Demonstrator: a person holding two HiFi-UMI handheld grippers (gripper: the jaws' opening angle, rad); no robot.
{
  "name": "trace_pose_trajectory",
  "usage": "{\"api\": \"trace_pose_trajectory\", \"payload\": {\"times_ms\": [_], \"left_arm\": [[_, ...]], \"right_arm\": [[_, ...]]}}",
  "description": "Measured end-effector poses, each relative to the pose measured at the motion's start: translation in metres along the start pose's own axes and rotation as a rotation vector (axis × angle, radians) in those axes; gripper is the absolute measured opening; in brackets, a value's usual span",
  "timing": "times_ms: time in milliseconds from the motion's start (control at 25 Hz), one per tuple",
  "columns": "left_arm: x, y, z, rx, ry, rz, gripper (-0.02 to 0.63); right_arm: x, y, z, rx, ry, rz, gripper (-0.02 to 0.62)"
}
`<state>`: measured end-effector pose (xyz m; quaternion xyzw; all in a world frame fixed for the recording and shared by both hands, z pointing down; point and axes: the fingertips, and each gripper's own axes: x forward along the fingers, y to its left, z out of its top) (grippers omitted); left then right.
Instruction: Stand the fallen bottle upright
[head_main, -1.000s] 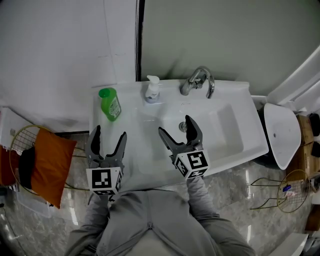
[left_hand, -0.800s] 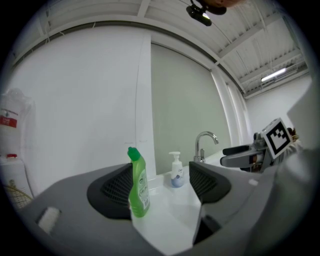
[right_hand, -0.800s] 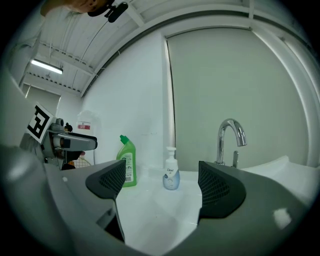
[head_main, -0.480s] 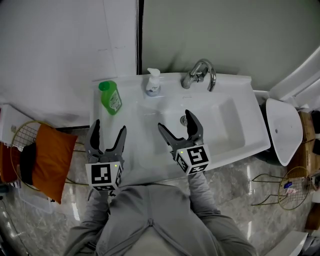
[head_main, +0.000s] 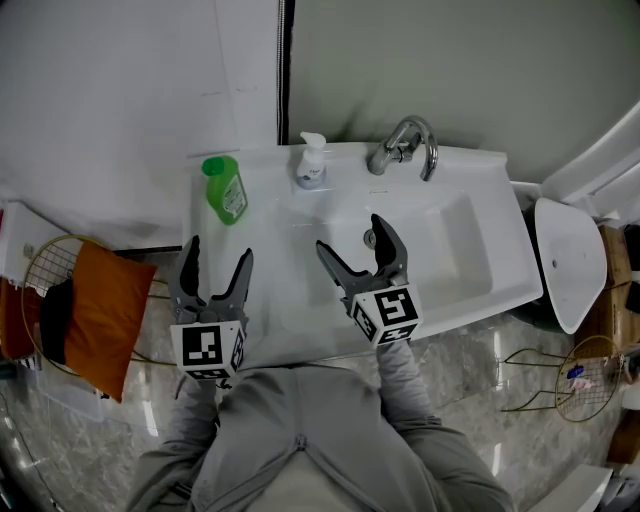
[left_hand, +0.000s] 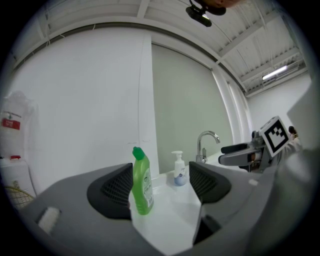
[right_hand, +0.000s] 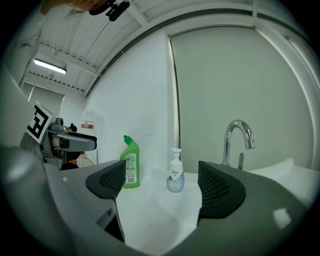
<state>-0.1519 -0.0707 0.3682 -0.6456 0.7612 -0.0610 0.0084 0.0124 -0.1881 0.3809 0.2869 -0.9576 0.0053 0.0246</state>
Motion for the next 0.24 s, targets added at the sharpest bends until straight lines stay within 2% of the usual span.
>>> {"api": "trace_pose_trajectory", "payload": {"times_ms": [240], "left_arm": [[0.0006, 0.0014, 0.0005, 0.002, 0.000, 0.001, 0.382]], "right_arm": [[0.0015, -0.0001, 0.0013, -0.003, -0.003, 0.000, 0.433]]}}
